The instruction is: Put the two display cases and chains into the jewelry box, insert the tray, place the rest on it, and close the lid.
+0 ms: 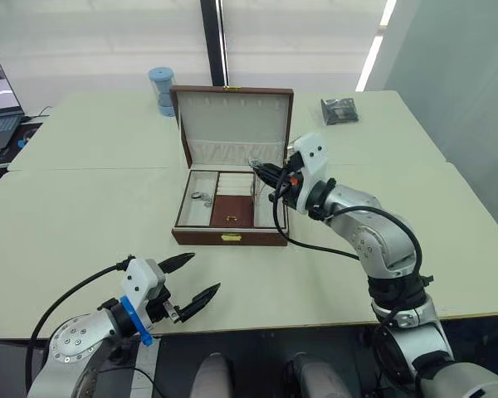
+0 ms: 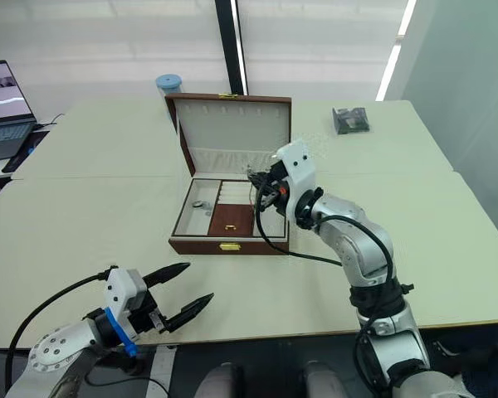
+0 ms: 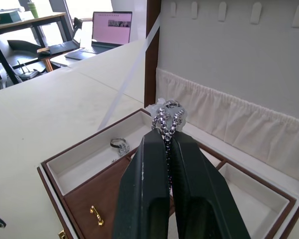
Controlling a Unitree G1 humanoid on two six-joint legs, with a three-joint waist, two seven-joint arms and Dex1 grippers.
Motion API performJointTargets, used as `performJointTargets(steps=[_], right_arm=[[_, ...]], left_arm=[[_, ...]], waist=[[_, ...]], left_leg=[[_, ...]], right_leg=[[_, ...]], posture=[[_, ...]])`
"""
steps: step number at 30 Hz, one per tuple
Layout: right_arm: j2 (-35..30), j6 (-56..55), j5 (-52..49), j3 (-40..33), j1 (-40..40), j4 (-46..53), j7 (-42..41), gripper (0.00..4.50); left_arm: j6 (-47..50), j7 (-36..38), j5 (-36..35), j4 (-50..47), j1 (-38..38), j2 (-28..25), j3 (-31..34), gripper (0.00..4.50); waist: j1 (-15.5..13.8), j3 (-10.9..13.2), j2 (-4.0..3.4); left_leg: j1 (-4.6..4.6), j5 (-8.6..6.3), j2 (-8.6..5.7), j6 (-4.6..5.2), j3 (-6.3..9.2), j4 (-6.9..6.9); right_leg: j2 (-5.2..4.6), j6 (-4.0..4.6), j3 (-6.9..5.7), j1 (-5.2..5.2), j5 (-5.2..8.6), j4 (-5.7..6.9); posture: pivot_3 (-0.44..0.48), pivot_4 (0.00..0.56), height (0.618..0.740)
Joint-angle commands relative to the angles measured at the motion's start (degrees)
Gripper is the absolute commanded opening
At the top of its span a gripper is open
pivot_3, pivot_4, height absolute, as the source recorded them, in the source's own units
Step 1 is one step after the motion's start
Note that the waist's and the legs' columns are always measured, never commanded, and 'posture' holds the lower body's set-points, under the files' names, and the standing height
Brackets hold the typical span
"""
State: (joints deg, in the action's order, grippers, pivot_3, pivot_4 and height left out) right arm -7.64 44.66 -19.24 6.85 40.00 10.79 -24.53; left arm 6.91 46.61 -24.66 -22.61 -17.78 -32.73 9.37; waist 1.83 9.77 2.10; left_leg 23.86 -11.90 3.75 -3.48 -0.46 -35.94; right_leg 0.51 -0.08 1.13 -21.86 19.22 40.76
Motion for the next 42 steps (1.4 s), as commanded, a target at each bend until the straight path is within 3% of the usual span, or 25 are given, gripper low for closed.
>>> performJointTargets(steps=[1,21,22,29,35,42], right_arm=[[0.52,-1.81,-0.63,-1.02,1.27,0.43,0.11,0.04],[0.03,-6.91,2.14,-1.00,-3.97,-3.08,1.77,0.04],[0.00,-6.80,2.31,-1.00,-4.04,-3.16,1.91,0.58],[-0.25,-7.06,2.13,-0.95,-4.45,-3.17,1.76,2.46],[-1.25,-7.78,1.83,-0.44,-5.01,-2.32,0.02,4.43],[-15.21,-18.67,2.63,-2.34,-9.62,-4.75,-14.56,4.47]], left_arm=[[-1.40,-0.88,0.10,-2.28,-0.61,0.36,1.12,4.50],[-0.97,-1.02,0.01,-1.67,0.93,0.24,0.03,4.50],[-0.91,-1.00,0.00,-1.64,1.08,0.25,-0.01,4.50],[-0.67,-1.09,0.08,-1.56,1.70,0.52,-0.48,4.50],[0.59,-1.17,-0.79,-1.31,1.88,0.50,-0.31,4.50],[9.47,-1.23,-7.38,0.59,2.66,-2.05,5.59,4.50]], waist=[[0.01,0.00,0.00],[0.00,0.01,-0.01],[0.00,0.01,-0.01],[0.02,0.01,-0.01],[0.02,0.01,-0.01],[-0.21,0.07,0.01]], left_leg=[[0.00,0.00,0.00,0.00,0.00,0.00],[0.00,0.00,-0.01,0.00,-0.02,0.02],[0.00,0.00,-0.01,0.00,-0.02,0.02],[0.01,0.00,-0.01,0.00,-0.03,0.03],[0.01,0.00,-0.01,0.00,-0.03,0.03],[0.03,0.00,-0.03,0.00,-0.01,0.02]], right_leg=[[-0.01,0.00,0.01,0.00,0.00,0.00],[-0.02,0.00,0.01,-0.02,0.00,0.00],[-0.02,0.00,0.01,-0.03,0.00,0.00],[-0.01,0.00,0.01,-0.04,0.00,0.00],[-0.02,0.00,0.02,-0.04,0.00,0.00],[-0.05,-0.01,-0.02,-0.02,0.01,-0.04]], posture=[[0.000,0.150,0.740],[0.000,0.150,0.740],[0.000,0.150,0.740],[0.000,0.150,0.740],[0.000,0.150,0.740],[0.000,0.150,0.740]])
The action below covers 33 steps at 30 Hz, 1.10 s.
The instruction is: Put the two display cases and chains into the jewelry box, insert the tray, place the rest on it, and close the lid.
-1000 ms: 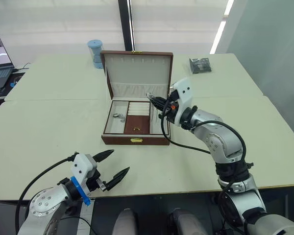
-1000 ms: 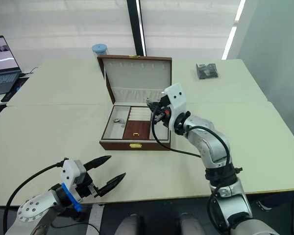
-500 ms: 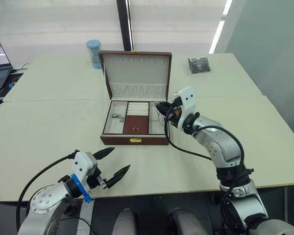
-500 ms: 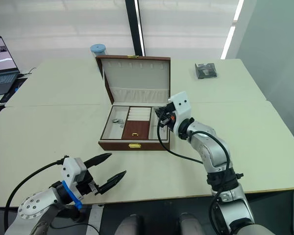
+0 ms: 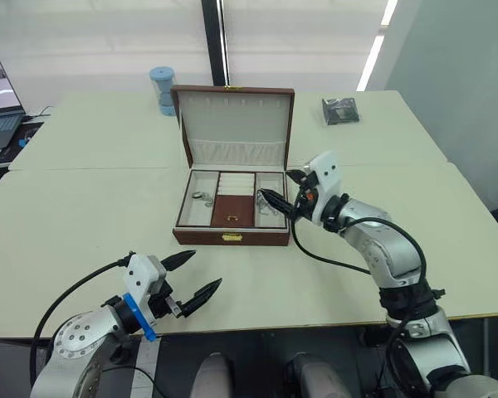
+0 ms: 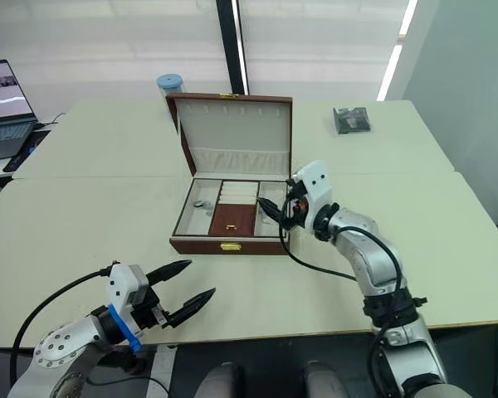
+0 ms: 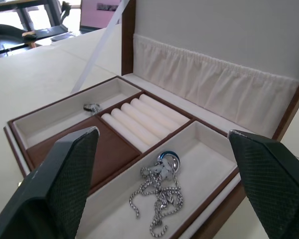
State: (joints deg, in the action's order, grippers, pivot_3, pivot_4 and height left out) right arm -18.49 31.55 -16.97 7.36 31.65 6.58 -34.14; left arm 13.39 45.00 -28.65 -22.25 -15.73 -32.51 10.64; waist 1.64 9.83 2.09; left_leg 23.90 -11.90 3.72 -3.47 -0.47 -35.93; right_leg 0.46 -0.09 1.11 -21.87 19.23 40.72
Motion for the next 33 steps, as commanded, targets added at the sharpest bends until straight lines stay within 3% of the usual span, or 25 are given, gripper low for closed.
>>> performJointTargets(steps=[1,8,13,33], right_arm=[[-6.30,-7.04,-0.05,-3.73,-2.25,-1.41,-6.77,4.47],[-17.88,-13.78,-2.58,-8.92,-10.31,-4.55,-19.70,4.47],[-23.12,-15.69,-4.08,-13.28,-14.82,-7.66,-23.95,4.47],[-30.38,-23.86,-0.62,-19.53,-19.67,-19.50,-25.77,4.47]], left_arm=[[4.25,1.38,-4.39,1.41,0.75,-3.55,5.88,4.50],[4.66,7.30,-3.68,13.32,3.65,-12.86,14.43,4.50],[6.46,7.15,-3.52,17.49,6.36,-17.46,19.65,4.50],[6.91,8.66,-0.04,26.39,8.13,-22.06,25.76,4.50]], waist=[[0.02,0.02,0.01],[0.24,0.11,-0.07],[0.15,0.14,-0.07],[0.20,0.16,-0.12]], left_leg=[[0.00,0.00,-0.02,0.00,0.01,0.00],[-0.02,0.00,-0.01,0.00,-0.02,0.02],[-0.03,0.00,0.00,0.00,-0.06,0.02],[-0.05,0.00,0.00,-0.01,-0.26,0.02]], right_leg=[[0.00,0.00,-0.02,0.01,0.00,0.00],[0.17,0.02,-0.04,-0.02,0.01,-0.01],[0.17,0.02,0.02,-0.06,0.01,0.01],[-0.02,0.02,0.08,-0.05,0.01,0.02]], posture=[[0.000,0.150,0.740],[0.000,0.150,0.740],[0.000,0.150,0.740],[0.000,0.150,0.740]])
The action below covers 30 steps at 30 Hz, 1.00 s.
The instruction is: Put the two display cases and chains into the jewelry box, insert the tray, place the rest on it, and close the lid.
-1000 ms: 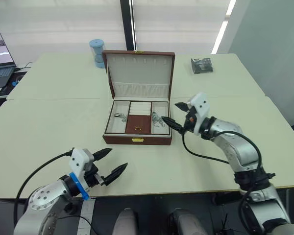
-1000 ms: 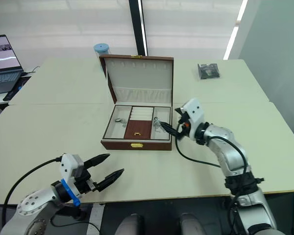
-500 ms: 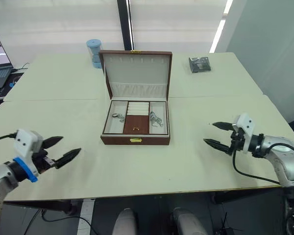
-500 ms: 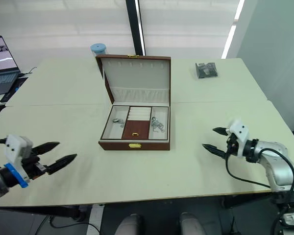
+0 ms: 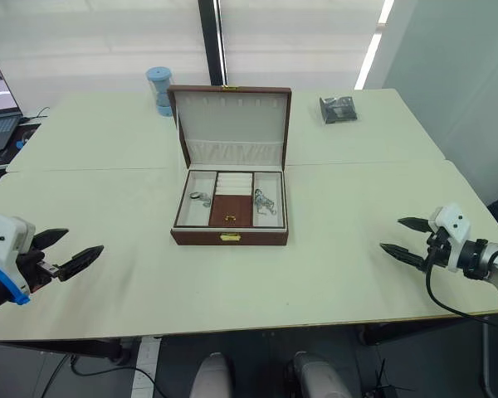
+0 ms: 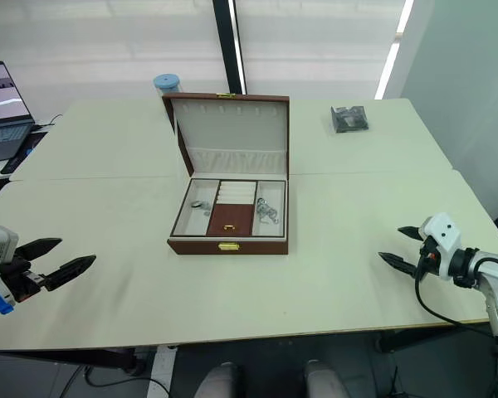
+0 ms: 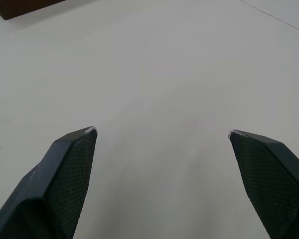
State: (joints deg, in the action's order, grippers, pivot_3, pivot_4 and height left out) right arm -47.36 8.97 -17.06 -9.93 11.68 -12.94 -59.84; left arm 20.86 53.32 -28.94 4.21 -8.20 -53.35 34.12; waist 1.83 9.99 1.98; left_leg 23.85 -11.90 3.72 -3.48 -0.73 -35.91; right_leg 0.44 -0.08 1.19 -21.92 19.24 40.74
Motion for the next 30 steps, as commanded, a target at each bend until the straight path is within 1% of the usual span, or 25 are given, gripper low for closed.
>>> performJointTargets(steps=[1,12,15,17,19,21,22,23,26,27,28,29,30], right_arm=[[-1.52,-1.36,-0.48,-2.30,0.28,-0.08,-0.19,4.47],[-0.62,-1.57,-0.19,-1.49,1.37,-0.16,0.65,4.47],[1.31,-1.84,0.55,-0.33,3.78,-0.39,2.72,4.47],[4.00,-0.29,0.35,1.32,5.39,1.62,4.18,4.47],[6.60,0.65,0.81,3.00,6.61,3.23,5.76,4.50],[9.40,1.82,0.79,4.64,7.66,4.35,7.07,4.11],[11.10,2.05,1.22,5.76,8.48,4.66,8.14,3.84],[12.53,2.23,1.66,6.71,9.27,4.76,9.07,3.58],[16.95,2.19,3.58,9.59,12.11,3.69,12.06,2.48],[18.19,1.99,4.23,10.27,13.05,2.98,13.01,2.24],[18.91,1.85,4.65,10.62,13.63,2.49,13.60,1.87],[20.07,1.72,5.29,11.29,14.77,1.51,14.45,1.67],[21.24,1.58,5.95,11.88,16.05,0.27,15.34,1.37]], left_arm=[[-0.53,0.37,0.30,0.03,0.68,-1.24,2.29,4.50],[-0.60,-0.30,1.15,0.38,2.30,-0.79,1.32,4.50],[-1.94,-2.50,2.57,1.16,4.55,0.57,-0.25,4.50],[-2.55,-4.62,3.71,2.15,7.49,2.21,-2.12,4.50],[-3.87,-6.65,5.24,3.52,10.20,3.73,-3.91,4.14],[-4.70,-7.32,5.94,4.86,12.95,5.34,-6.03,3.64],[-5.11,-7.53,6.25,5.68,14.54,6.29,-7.33,3.25],[-5.51,-7.74,6.66,6.48,15.88,7.05,-8.46,2.97],[-7.18,-8.73,8.83,9.56,19.66,9.40,-12.18,1.91],[-7.82,-8.96,9.31,10.85,20.92,10.18,-13.02,1.64],[-8.30,-9.05,9.57,11.79,21.74,10.64,-13.47,1.22],[-8.79,-9.14,9.96,13.32,23.14,11.40,-14.31,0.93],[-9.35,-9.14,10.55,14.95,24.49,12.01,-15.39,0.59]], waist=[[0.01,0.00,0.00],[-0.01,0.00,0.00],[0.00,0.00,0.00],[-0.03,-0.01,0.00],[-0.04,-0.01,0.00],[-0.06,-0.01,0.02],[-0.07,-0.01,0.02],[-0.14,-0.01,0.02],[-0.11,-0.01,0.02],[-0.10,-0.01,0.02],[-0.10,-0.02,0.02],[-0.13,-0.02,0.02],[-0.13,-0.02,0.02]], left_leg=[[0.00,0.00,0.00,0.00,0.00,0.00],[0.00,0.00,0.01,0.00,-0.07,0.00],[-0.01,0.00,0.00,0.00,-0.07,-0.02],[-0.02,0.00,-0.01,0.00,-0.07,-0.02],[-0.03,0.00,-0.02,0.00,-0.06,-0.03],[0.01,0.00,-0.02,-0.01,-0.05,-0.03],[0.01,0.00,-0.01,-0.01,-0.06,-0.03],[0.03,0.01,-0.02,-0.01,-0.07,-0.04],[0.02,0.01,-0.02,-0.01,-0.07,-0.07],[0.03,0.01,-0.03,-0.01,-0.07,-0.08],[0.02,0.01,-0.05,-0.02,-0.07,-0.10],[0.03,0.01,-0.05,-0.02,-0.07,-0.10],[0.03,0.01,-0.05,-0.02,-0.06,-0.10]], right_leg=[[0.00,0.00,0.00,0.00,0.00,0.00],[-0.01,0.00,-0.01,0.02,0.00,0.00],[0.00,0.00,-0.02,0.01,0.00,0.02],[0.00,0.00,-0.02,0.02,0.00,0.04],[0.01,0.00,-0.03,0.05,0.00,0.04],[0.03,0.00,-0.05,0.05,-0.01,0.04],[0.03,0.00,-0.04,0.05,-0.01,0.03],[0.03,0.00,-0.04,0.03,-0.01,0.04],[0.03,-0.01,-0.03,0.04,-0.01,0.08],[0.03,-0.01,-0.04,0.03,-0.02,0.10],[0.04,-0.01,-0.05,0.03,-0.02,0.12],[0.04,-0.01,-0.06,0.03,-0.02,0.12],[0.04,-0.01,-0.08,0.04,-0.02,0.12]], posture=[[0.000,0.150,0.740],[0.000,0.150,0.740],[0.000,0.150,0.740],[0.000,0.150,0.740],[0.000,0.150,0.740],[0.000,0.150,0.740],[0.000,0.150,0.740],[0.000,0.150,0.740],[0.000,0.150,0.740],[0.000,0.150,0.740],[0.000,0.150,0.740],[0.000,0.150,0.740],[0.000,0.150,0.740]])
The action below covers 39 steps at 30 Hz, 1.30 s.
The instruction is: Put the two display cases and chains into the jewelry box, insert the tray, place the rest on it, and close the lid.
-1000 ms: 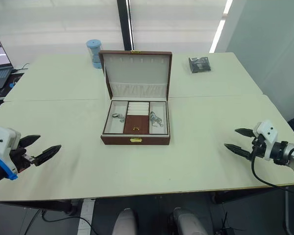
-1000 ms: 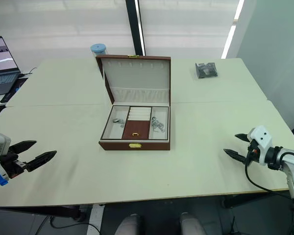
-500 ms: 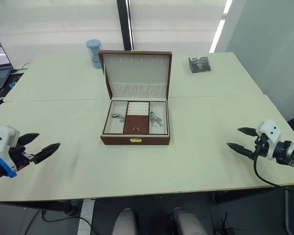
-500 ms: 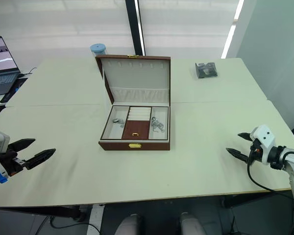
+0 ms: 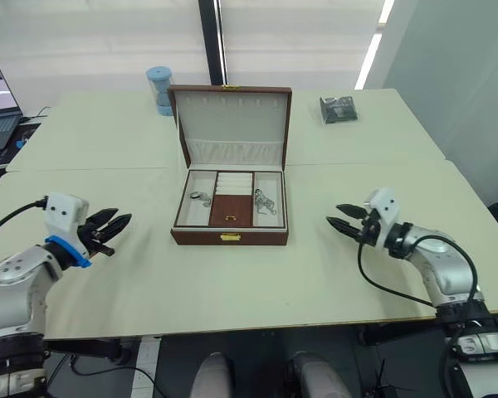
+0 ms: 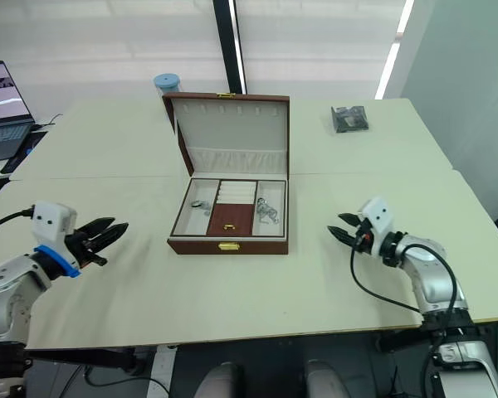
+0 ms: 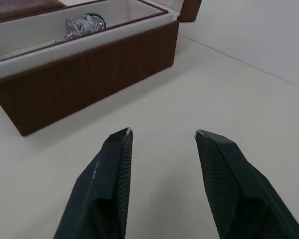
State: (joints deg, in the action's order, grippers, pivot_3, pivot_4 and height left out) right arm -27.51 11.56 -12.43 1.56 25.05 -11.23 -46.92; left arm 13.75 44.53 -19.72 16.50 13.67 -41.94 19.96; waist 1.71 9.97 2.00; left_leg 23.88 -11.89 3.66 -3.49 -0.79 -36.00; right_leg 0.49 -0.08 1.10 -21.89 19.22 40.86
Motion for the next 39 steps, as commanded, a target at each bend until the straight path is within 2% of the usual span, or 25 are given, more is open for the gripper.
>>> performJointTargets(steps=[1,2,5,12,19,28,39], right_arm=[[2.90,-1.01,2.13,1.36,4.33,-2.74,3.31,1.13],[4.20,-1.07,3.01,2.26,5.77,-4.01,4.08,0.86],[6.74,-1.99,4.76,3.67,8.37,-7.16,5.17,0.04],[11.43,-4.20,7.53,6.04,12.42,-12.74,6.81,0.04],[12.94,-2.58,5.65,7.14,11.52,-9.29,3.49,0.04],[12.74,3.94,2.54,8.22,6.53,0.29,-1.64,0.04],[10.11,10.92,1.52,8.99,-1.28,12.26,-2.52,0.04]], left_arm=[[-3.19,-0.45,2.30,4.86,4.53,1.48,-2.74,0.31],[-3.87,-0.24,2.95,6.73,6.25,2.28,-3.96,0.02],[-5.42,0.97,3.66,10.21,9.80,3.98,-6.03,0.00],[-4.87,5.30,3.19,11.88,14.05,6.76,-9.80,0.00],[-0.74,8.50,1.16,6.41,13.01,8.94,-11.44,0.00],[6.64,10.00,-0.74,-5.82,5.56,10.25,-13.68,0.00],[14.88,8.66,-3.94,-19.68,-4.35,10.90,-12.84,0.00]], waist=[[-0.01,0.00,0.00],[-0.02,0.00,0.00],[-0.02,-0.01,0.01],[0.02,-0.01,0.01],[-0.01,-0.01,0.01],[-0.02,-0.01,0.00],[0.00,-0.03,-0.02]], left_leg=[[0.02,0.00,0.00,0.00,0.00,0.00],[0.01,0.00,-0.01,0.00,-0.01,-0.01],[0.03,0.01,-0.06,-0.01,-0.01,-0.03],[0.05,0.01,-0.02,-0.01,-0.03,-0.03],[0.06,0.01,0.00,-0.01,-0.01,-0.04],[0.07,0.00,0.02,-0.01,0.15,-0.02],[0.02,0.00,0.02,0.00,0.18,-0.01]], right_leg=[[0.00,0.00,-0.01,-0.02,0.00,0.00],[0.01,0.00,-0.01,-0.01,0.00,0.00],[0.03,0.00,-0.06,-0.01,-0.01,0.02],[0.03,0.01,-0.05,-0.03,-0.01,0.02],[0.01,0.01,-0.05,-0.03,-0.01,0.04],[-0.03,0.01,-0.03,-0.02,-0.01,0.00],[-0.03,0.00,0.02,0.03,0.00,-0.03]], posture=[[0.000,0.150,0.740],[0.000,0.150,0.740],[0.000,0.150,0.740],[0.000,0.150,0.740],[0.000,0.150,0.740],[0.000,0.150,0.740],[0.000,0.150,0.740]])
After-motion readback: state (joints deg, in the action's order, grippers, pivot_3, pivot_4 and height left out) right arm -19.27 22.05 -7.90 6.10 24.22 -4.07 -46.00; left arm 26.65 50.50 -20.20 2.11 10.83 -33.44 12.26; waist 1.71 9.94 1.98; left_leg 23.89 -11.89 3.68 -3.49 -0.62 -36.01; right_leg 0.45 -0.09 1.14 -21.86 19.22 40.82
